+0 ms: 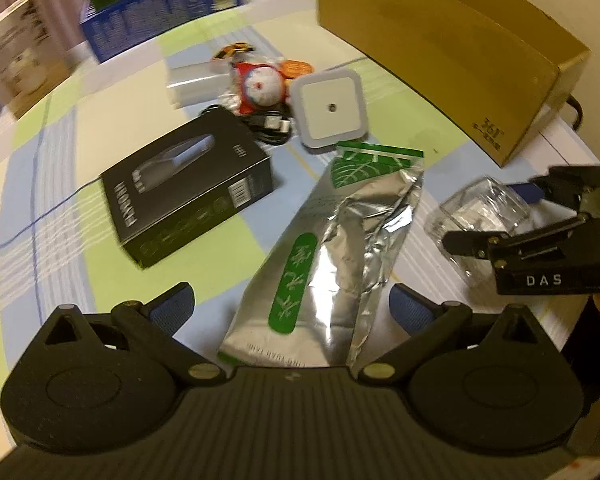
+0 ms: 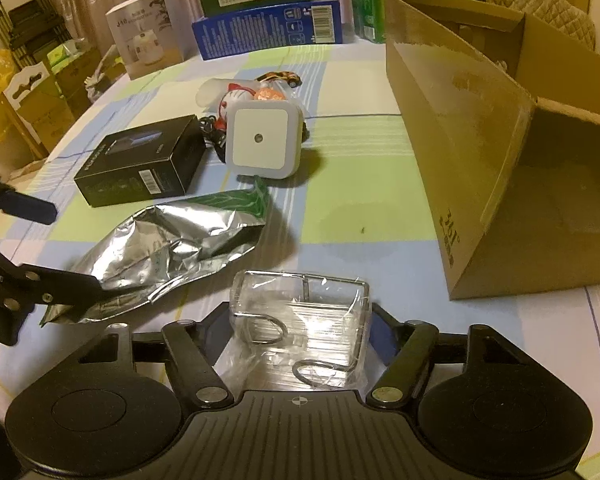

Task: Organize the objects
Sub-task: 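Grasp the clear plastic box with the right gripper while the left gripper grasps the silver foil bag, then carry both items into the cardboard box and open both grippers to release them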

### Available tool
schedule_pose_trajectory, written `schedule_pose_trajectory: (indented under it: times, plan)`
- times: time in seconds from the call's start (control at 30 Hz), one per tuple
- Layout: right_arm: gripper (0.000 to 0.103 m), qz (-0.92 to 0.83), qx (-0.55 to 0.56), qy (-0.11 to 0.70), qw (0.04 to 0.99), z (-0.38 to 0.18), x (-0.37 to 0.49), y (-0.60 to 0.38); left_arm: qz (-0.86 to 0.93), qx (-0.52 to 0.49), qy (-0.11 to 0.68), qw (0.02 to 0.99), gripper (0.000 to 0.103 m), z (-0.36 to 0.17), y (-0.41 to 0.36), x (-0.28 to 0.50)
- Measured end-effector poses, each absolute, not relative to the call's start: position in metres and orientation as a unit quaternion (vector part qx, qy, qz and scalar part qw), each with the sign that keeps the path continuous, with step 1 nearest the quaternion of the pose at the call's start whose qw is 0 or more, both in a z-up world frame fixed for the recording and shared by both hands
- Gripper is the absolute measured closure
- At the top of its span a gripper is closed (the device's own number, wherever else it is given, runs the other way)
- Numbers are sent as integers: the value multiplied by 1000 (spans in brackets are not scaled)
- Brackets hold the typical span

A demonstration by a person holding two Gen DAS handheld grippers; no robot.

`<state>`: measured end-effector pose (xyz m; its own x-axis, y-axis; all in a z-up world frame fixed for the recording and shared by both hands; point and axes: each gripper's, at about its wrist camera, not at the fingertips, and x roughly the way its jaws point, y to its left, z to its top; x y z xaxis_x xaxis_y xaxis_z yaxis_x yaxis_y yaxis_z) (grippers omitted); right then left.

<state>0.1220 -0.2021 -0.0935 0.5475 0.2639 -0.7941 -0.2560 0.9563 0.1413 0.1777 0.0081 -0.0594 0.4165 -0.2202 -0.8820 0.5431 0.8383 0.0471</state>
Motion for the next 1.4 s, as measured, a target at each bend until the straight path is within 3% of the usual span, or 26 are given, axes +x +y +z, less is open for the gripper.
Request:
schedule_pose_trajectory:
  times: [0.2,0.5,0.77,0.83,0.9,1.4]
  plan:
    - [40,158,4,456,876,-90,119,-210,-275,216,490,798,1,-73,-16,192]
    - [40,155,2,453,878,-86,112,-225,-298,280,505,760,16,-98,-46,205]
    - [40,158,21,450,879,-81,111,-234,-274,241,533,764,39,-98,-46,208]
    - [40,159,28,447,880,-78,109,-236,-252,216,544,770,51,-92,-44,205]
    - [40,159,32,444,881,-74,107,-239,-241,195,554,772,56,-89,-41,201]
    - [40,153,51,427,890,-52,91,-256,-192,99,577,788,62,-79,-26,178]
